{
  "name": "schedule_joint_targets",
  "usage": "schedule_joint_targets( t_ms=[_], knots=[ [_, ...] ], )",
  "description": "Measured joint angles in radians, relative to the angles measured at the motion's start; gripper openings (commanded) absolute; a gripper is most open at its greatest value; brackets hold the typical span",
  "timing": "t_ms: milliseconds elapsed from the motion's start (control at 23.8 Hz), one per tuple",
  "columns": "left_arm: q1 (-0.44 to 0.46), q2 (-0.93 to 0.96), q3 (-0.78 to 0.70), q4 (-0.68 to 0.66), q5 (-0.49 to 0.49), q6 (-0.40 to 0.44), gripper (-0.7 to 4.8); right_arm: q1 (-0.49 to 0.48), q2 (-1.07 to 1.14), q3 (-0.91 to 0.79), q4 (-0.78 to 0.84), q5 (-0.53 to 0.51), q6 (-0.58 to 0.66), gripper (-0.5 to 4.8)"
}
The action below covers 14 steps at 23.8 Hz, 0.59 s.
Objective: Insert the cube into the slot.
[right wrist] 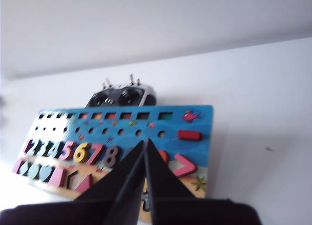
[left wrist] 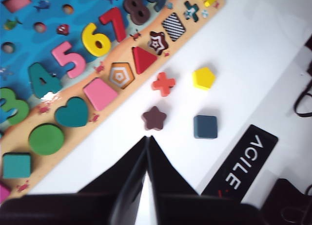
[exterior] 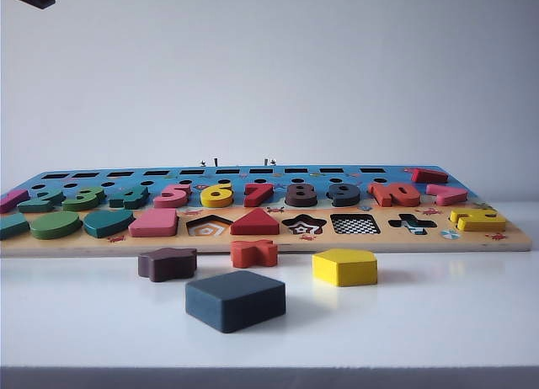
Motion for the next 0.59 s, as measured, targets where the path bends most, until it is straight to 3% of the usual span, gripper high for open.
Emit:
schedule_joint_targets(
  t_ms=[84, 168, 253, 379, 589],
  knots=[
    [0.0, 0.006, 0.001, -0.01, 0.025, 0.0, 0.17, 0.011, 0.048, 0.032, -0.037, -0.082, -0.051, 0.09],
    [0.0, 0.025, 0.003, -0.031, 0.059, 0.0, 0.17, 0.029, 0.119, 0.069, -0.103, -0.171, -0.096, 0.52],
    [-0.001, 0.042, 0.006, -0.038, 0.077, 0.0, 0.17, 0.048, 0.155, 0.088, -0.15, -0.207, -0.129, 1.42],
    [0.0, 0.068, 0.009, -0.039, 0.09, 0.0, 0.17, 0.076, 0.185, 0.11, -0.21, -0.284, -0.188, 2.26],
    [0.0, 0.091, 0.009, -0.039, 0.092, 0.006, 0.17, 0.166, 0.25, 0.159, -0.358, -0.343, -0.317, 2.62]
  ],
)
